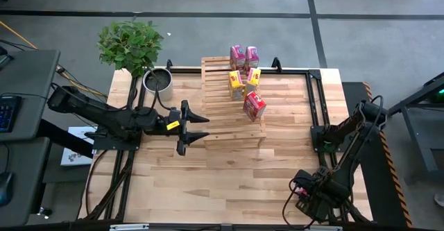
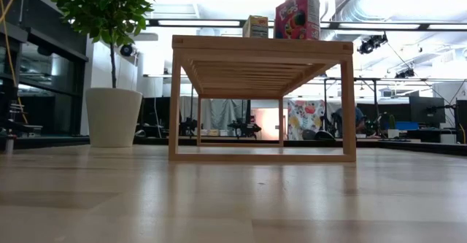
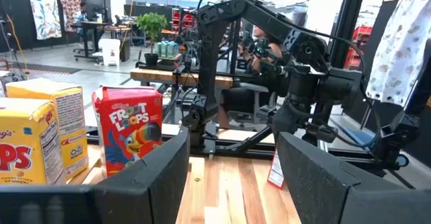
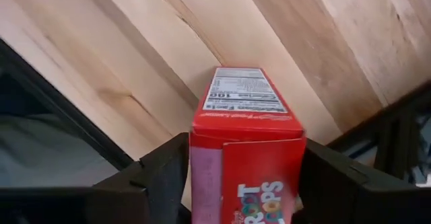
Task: Stack cereal on shelf
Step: Put the red cereal box on the shelf aligned with other red cereal box
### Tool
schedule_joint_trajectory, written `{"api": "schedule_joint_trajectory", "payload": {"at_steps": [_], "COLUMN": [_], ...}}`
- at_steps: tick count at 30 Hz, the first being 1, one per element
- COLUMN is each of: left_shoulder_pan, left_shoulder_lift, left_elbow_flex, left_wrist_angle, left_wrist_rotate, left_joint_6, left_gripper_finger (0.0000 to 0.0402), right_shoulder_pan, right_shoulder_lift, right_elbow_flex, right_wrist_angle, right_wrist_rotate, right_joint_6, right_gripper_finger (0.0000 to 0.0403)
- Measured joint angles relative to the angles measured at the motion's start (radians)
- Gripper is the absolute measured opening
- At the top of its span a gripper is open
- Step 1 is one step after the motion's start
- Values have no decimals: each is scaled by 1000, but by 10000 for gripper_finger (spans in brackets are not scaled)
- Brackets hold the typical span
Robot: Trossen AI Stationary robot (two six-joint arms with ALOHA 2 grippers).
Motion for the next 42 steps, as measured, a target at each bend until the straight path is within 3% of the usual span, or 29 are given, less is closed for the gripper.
{"api": "schedule_joint_trajectory", "payload": {"at_steps": [10,15,21,30,38,42], "left_shoulder_pan": [0,0,0,-17,-55,-69], "left_shoulder_lift": [-5,-23,-48,-55,-56,-56], "left_elbow_flex": [0,-1,-1,-3,-207,-246], "left_wrist_angle": [-4,-17,-70,-62,478,562], "left_wrist_rotate": [-63,-116,-185,-309,-331,-312], "left_joint_6": [27,31,38,71,209,191], "left_gripper_finger": [215,215,215,212,209,209], "right_shoulder_pan": [-23,-81,-246,-595,-783,-818], "right_shoulder_lift": [-10,-10,-11,-8,-8,-8], "right_elbow_flex": [94,256,483,633,661,661], "right_wrist_angle": [14,6,-25,-133,-138,-148], "right_wrist_rotate": [163,312,426,428,334,323], "right_joint_6": [-168,-426,-770,-1190,-1371,-1404], "right_gripper_finger": [151,142,141,140,140,140]}}
